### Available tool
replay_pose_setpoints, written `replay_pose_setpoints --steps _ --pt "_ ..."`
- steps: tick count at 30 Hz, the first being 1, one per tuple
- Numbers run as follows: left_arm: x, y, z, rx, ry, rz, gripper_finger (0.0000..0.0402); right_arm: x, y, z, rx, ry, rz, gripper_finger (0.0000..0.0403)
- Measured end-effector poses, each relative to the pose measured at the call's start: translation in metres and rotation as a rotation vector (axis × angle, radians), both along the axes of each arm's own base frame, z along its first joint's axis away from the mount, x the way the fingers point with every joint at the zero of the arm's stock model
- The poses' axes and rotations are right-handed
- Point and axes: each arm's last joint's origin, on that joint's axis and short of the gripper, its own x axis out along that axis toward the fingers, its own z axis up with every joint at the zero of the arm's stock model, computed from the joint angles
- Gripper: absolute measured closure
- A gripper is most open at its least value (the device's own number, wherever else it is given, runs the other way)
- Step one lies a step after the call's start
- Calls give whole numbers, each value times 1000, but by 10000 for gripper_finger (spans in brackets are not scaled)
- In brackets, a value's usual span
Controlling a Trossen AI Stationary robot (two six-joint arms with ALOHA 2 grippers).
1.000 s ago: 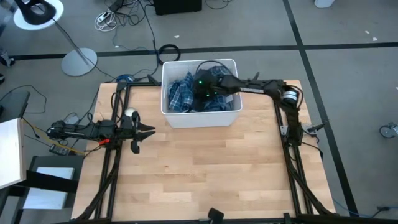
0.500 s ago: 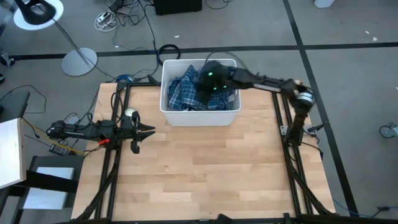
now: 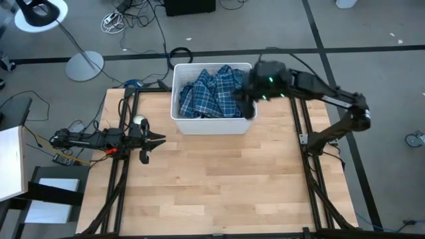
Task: Sort clothes
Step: Return to Home Position
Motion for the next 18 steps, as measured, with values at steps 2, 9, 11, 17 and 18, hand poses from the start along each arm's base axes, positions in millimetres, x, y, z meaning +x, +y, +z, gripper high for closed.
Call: replay_pose_setpoints --steps 2,9,11,17,18 --pt "0 0 0 0 0 -1 312 -8 16 0 -27 57 61 314" --pt "0 0 0 0 0 0 312 -28 49 -30 57 284 87 317" --pt "0 0 0 0 0 0 312 -31 55 -50 46 308 93 317" --pt "0 0 0 0 -2 -1 312 -48 64 -120 57 209 116 318" --pt "0 0 0 0 -2 -1 312 -52 66 -132 57 176 126 319"
